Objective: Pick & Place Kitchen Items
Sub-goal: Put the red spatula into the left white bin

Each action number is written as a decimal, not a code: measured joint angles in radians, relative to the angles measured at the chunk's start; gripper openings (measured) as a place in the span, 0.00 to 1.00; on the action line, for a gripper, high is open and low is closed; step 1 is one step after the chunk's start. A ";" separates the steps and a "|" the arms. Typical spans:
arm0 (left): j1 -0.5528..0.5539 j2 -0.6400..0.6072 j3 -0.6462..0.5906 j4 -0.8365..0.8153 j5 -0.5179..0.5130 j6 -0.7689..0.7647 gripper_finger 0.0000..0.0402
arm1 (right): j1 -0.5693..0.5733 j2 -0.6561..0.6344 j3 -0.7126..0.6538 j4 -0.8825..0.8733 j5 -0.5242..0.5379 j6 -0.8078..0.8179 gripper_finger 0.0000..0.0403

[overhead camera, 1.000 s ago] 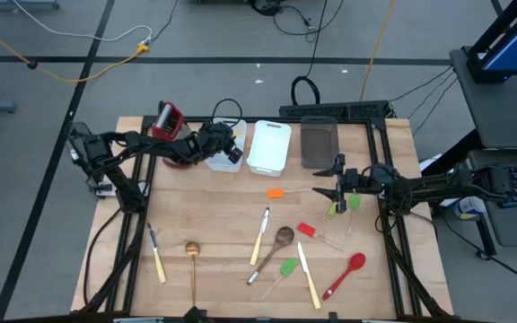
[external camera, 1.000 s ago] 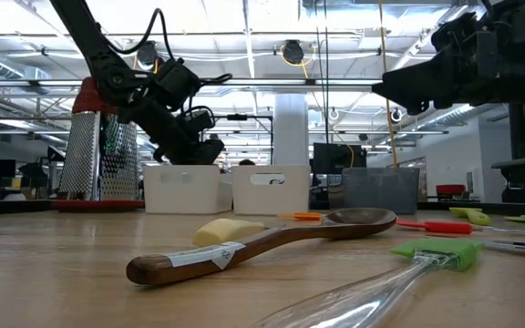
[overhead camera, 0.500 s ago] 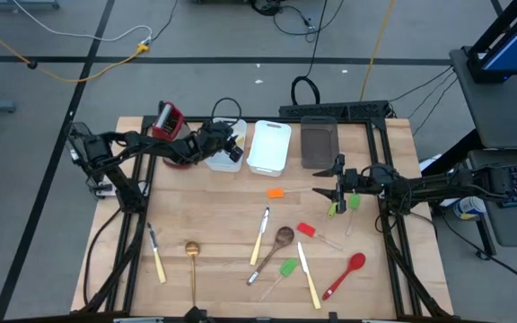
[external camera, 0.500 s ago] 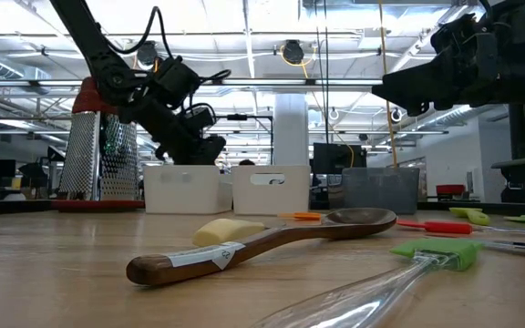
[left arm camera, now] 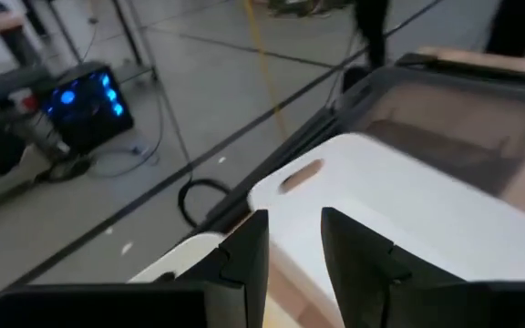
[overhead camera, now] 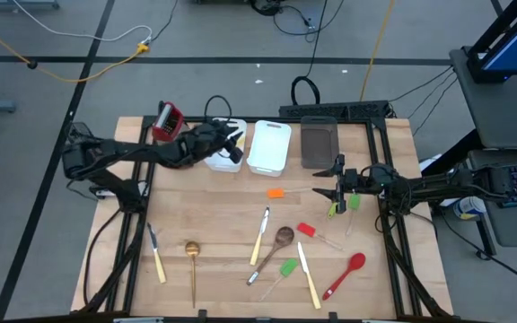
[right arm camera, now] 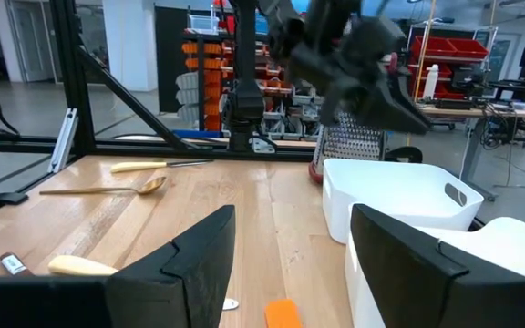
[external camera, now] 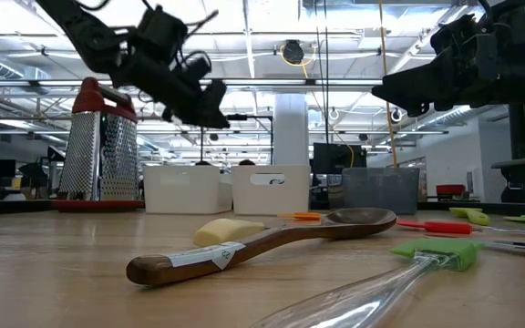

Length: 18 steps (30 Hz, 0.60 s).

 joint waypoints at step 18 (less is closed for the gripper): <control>-0.194 -0.189 0.000 -0.009 -0.002 0.048 0.27 | 0.096 0.161 0.284 -0.467 0.000 0.117 0.53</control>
